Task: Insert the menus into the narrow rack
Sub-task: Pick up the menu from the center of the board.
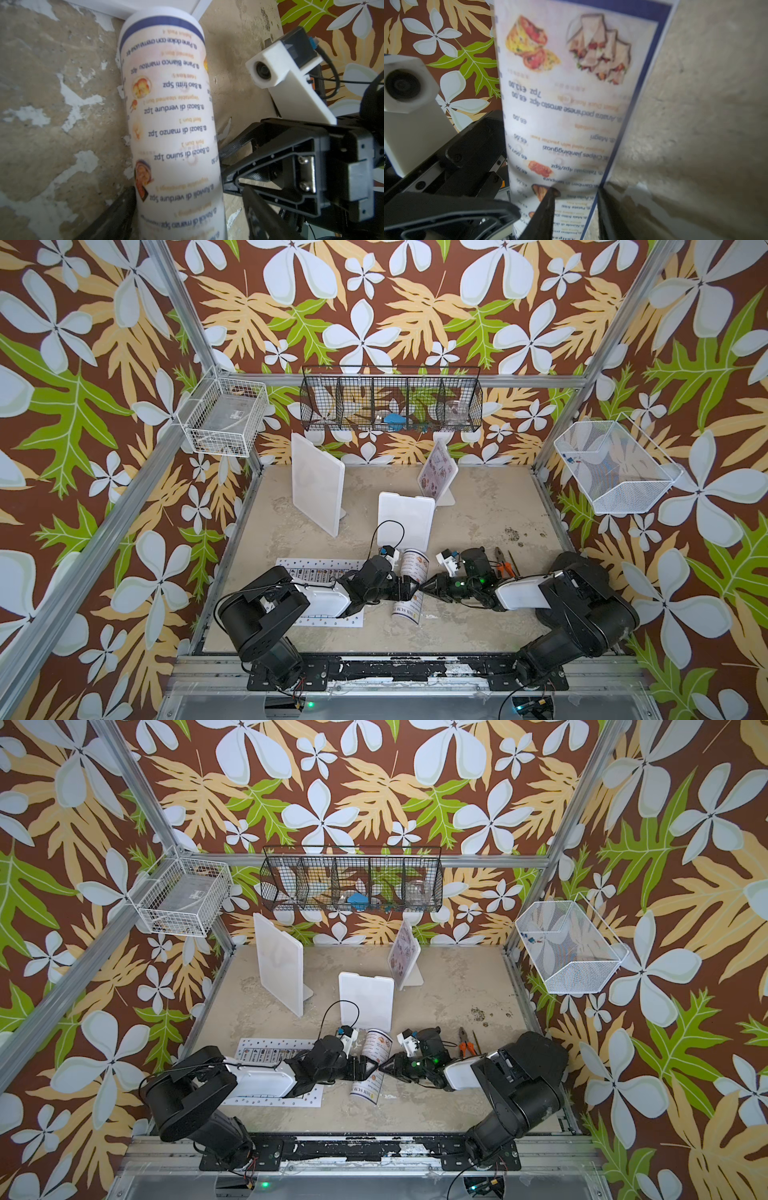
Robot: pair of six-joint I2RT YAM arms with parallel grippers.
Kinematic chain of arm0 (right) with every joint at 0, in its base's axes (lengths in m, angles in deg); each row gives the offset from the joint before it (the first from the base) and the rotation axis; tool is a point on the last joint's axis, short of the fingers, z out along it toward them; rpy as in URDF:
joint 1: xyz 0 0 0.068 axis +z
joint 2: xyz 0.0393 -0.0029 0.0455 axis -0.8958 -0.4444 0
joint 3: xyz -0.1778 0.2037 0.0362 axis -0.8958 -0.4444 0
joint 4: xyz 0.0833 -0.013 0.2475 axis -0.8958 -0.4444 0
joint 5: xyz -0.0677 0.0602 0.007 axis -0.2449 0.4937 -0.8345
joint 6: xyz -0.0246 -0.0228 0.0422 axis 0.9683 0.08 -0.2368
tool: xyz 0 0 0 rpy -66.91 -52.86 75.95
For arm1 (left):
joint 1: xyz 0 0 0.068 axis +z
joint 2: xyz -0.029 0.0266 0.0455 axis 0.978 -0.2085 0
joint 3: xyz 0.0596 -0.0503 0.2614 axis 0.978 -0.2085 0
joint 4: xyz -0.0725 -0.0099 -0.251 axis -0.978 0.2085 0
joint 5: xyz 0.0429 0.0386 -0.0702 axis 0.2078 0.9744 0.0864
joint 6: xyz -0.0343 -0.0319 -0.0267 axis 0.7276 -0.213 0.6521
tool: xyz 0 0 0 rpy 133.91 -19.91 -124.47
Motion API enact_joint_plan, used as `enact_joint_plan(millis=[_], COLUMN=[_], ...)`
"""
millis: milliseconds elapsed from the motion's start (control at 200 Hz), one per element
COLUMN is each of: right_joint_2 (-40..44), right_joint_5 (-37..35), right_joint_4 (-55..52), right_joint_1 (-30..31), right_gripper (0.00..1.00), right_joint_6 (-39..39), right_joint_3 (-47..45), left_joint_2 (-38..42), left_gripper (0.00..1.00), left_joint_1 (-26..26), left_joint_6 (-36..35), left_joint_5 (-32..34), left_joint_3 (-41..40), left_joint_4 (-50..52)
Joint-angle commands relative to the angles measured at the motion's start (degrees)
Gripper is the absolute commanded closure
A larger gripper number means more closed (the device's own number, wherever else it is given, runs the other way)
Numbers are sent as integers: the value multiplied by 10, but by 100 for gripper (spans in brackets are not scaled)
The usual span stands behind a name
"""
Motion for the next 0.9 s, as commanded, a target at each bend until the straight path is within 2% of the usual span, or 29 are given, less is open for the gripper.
enact_joint_plan(millis=[0, 220, 480, 741, 896], right_joint_2=[-4, -8, 1, 78, 139], right_joint_5=[-9, -15, -27, -101, -135], right_joint_4=[2, 2, -15, -104, -125], right_joint_1=[0, 1, 0, 0, -1], right_gripper=[64, 64, 64, 52, 46], right_joint_6=[-7, -7, 2, 35, 37], right_joint_3=[1, 0, 1, 6, 0], left_joint_2=[-12, -23, -22, 11, 56], left_gripper=[19, 23, 38, 45, 46], left_joint_1=[-4, -11, -12, -11, 1], left_joint_6=[-14, -40, -34, -22, 5], left_joint_5=[25, 50, 53, 57, 6], left_joint_3=[7, 39, 41, 41, 10], left_joint_4=[187, 252, 254, 230, 152])
